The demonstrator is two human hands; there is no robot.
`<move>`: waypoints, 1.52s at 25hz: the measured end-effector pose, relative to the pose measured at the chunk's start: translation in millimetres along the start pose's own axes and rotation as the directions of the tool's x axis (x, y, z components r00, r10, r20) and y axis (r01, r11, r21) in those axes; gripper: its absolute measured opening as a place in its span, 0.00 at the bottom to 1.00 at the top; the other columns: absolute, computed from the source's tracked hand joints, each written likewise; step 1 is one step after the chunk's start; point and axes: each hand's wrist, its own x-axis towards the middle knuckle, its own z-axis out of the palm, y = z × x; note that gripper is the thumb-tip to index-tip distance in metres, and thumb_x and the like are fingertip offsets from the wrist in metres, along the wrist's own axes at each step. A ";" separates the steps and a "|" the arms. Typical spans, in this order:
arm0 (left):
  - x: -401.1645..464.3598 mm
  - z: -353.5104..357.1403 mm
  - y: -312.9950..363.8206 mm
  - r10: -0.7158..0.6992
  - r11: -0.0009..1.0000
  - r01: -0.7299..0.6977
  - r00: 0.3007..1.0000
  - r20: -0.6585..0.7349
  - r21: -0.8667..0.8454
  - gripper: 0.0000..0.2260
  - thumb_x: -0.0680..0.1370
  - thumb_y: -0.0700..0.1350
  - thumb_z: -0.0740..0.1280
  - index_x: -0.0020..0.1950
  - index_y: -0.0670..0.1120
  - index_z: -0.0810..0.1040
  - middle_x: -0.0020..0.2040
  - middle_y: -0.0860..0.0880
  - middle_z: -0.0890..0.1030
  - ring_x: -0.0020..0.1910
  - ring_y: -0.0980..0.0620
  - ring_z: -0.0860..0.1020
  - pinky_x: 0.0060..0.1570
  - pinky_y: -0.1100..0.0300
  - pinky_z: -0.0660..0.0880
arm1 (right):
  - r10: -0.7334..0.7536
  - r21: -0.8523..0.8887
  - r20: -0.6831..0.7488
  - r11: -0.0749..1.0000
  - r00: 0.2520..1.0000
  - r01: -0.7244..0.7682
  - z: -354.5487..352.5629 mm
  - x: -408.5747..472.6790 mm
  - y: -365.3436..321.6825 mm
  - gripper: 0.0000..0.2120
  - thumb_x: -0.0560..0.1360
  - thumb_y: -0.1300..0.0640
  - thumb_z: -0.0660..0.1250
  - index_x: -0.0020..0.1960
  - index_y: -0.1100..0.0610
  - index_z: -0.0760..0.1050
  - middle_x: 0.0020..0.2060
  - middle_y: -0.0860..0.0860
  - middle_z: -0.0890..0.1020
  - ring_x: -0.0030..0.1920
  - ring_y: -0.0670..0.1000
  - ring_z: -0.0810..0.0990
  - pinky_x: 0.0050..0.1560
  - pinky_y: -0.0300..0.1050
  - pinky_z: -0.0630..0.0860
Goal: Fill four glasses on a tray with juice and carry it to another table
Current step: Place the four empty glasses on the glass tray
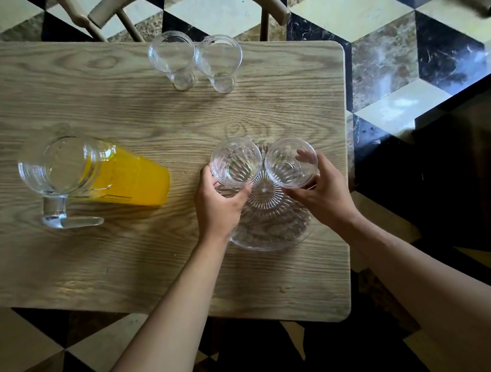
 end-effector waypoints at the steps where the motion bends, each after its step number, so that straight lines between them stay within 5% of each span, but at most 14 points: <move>1: -0.1 0.5 -0.6 -0.003 1.000 0.003 1.000 -0.001 -0.005 0.39 0.66 0.63 0.77 0.71 0.45 0.74 0.63 0.51 0.81 0.62 0.52 0.80 0.58 0.74 0.70 | 0.003 0.001 -0.004 1.000 1.000 -0.003 0.5 -0.4 0.9 0.37 0.68 0.56 0.82 0.73 0.54 0.71 0.67 0.42 0.77 0.34 0.41 0.83 0.37 0.35 0.80; 7: -1.7 1.0 -1.4 0.003 0.999 -0.003 1.000 -0.005 0.038 0.34 0.68 0.62 0.77 0.69 0.48 0.74 0.62 0.53 0.81 0.61 0.51 0.80 0.62 0.59 0.76 | 0.026 0.011 -0.016 1.000 1.000 -0.025 3.9 -2.8 2.6 0.36 0.69 0.58 0.81 0.73 0.53 0.70 0.62 0.37 0.78 0.35 0.43 0.83 0.37 0.37 0.81; 11: -1.2 -0.3 -6.0 -0.004 0.997 0.005 1.000 -0.006 0.080 0.36 0.68 0.62 0.77 0.70 0.44 0.75 0.63 0.45 0.83 0.62 0.45 0.82 0.62 0.45 0.80 | 0.028 -0.033 -0.015 0.999 1.000 -0.028 5.2 -3.2 4.9 0.36 0.69 0.61 0.80 0.74 0.53 0.69 0.65 0.41 0.79 0.32 0.41 0.79 0.34 0.36 0.78; 15: -3.7 -0.6 -6.1 -0.015 0.996 0.016 1.000 -0.013 0.088 0.40 0.68 0.62 0.78 0.74 0.45 0.73 0.66 0.44 0.82 0.64 0.47 0.80 0.65 0.50 0.79 | 0.049 -0.023 -0.018 0.999 0.999 -0.049 3.0 -4.5 8.0 0.35 0.70 0.60 0.80 0.73 0.51 0.70 0.53 0.45 0.83 0.37 0.53 0.85 0.40 0.51 0.85; 17: -5.9 -2.3 -5.7 -0.030 0.996 0.031 0.999 -0.010 0.087 0.42 0.68 0.59 0.79 0.78 0.45 0.70 0.68 0.44 0.81 0.66 0.49 0.79 0.66 0.56 0.76 | 0.050 -0.025 -0.013 0.998 0.999 -0.050 1.7 -5.4 9.7 0.37 0.69 0.60 0.80 0.74 0.49 0.69 0.52 0.49 0.84 0.39 0.55 0.86 0.40 0.52 0.85; 23: -23.0 -21.8 12.6 0.034 0.996 -0.033 0.999 -0.017 0.088 0.37 0.75 0.44 0.79 0.81 0.42 0.66 0.74 0.43 0.76 0.68 0.54 0.76 0.69 0.59 0.73 | 0.000 -0.209 0.031 0.978 1.000 0.006 -15.9 -8.8 0.3 0.51 0.67 0.59 0.82 0.81 0.53 0.58 0.68 0.49 0.70 0.48 0.46 0.81 0.42 0.31 0.77; 29: -48.4 -50.2 37.0 0.140 0.979 -0.139 0.990 0.006 0.152 0.34 0.72 0.41 0.70 0.79 0.39 0.69 0.72 0.44 0.76 0.68 0.53 0.74 0.64 0.77 0.67 | 0.039 -0.312 0.048 0.950 0.998 -0.022 -50.1 -27.5 -22.6 0.56 0.64 0.50 0.84 0.82 0.54 0.54 0.73 0.56 0.67 0.59 0.50 0.75 0.60 0.44 0.76; 35: -59.3 -61.4 77.6 0.273 0.957 -0.266 0.961 -0.048 0.113 0.31 0.70 0.40 0.67 0.75 0.38 0.72 0.70 0.41 0.77 0.70 0.46 0.76 0.72 0.55 0.72 | -0.139 -0.341 0.120 0.924 0.983 0.172 -65.0 -23.2 -56.1 0.64 0.54 0.24 0.74 0.81 0.50 0.55 0.74 0.57 0.66 0.73 0.58 0.69 0.72 0.63 0.69; 38: -51.2 -59.8 107.0 0.312 0.944 -0.294 0.943 -0.117 0.146 0.32 0.69 0.39 0.67 0.74 0.37 0.73 0.70 0.41 0.78 0.71 0.45 0.76 0.73 0.52 0.72 | -0.198 -0.316 0.187 0.915 0.962 0.250 -67.2 -7.1 -79.1 0.58 0.60 0.26 0.72 0.81 0.51 0.55 0.75 0.57 0.66 0.74 0.57 0.68 0.72 0.62 0.69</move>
